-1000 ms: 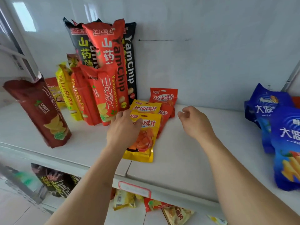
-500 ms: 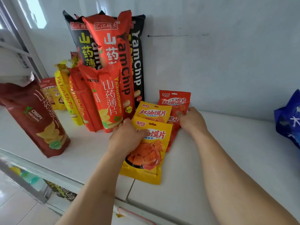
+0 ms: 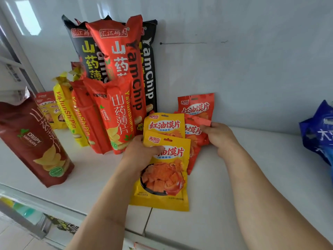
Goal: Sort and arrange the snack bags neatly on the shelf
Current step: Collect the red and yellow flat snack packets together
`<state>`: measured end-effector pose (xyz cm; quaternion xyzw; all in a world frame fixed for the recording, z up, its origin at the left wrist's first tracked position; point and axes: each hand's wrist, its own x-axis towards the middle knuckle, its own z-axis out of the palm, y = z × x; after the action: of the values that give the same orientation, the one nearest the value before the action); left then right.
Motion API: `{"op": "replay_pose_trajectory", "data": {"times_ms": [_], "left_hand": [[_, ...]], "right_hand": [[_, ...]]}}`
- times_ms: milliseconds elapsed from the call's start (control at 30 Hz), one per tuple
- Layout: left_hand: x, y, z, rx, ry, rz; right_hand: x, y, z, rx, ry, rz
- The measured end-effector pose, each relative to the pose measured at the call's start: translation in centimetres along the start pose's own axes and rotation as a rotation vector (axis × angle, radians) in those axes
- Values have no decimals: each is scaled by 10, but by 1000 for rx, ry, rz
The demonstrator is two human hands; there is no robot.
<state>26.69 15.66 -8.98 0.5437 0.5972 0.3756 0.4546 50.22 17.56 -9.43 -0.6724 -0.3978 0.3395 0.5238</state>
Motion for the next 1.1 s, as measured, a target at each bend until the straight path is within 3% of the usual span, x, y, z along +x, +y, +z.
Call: {"op": "replay_pose_trajectory", "data": {"times_ms": [400,833,1100], "left_hand": [[-6,9,12,-442,-282,-91],[-11,42,55,-388,-416,-99],[-4,51,93,-361,-460,-109]], "right_hand": [[-17,4,-42,151,186,15],[-22,15,-101,-2,405,41],[-19,23,-122,-341,466,95]]}}
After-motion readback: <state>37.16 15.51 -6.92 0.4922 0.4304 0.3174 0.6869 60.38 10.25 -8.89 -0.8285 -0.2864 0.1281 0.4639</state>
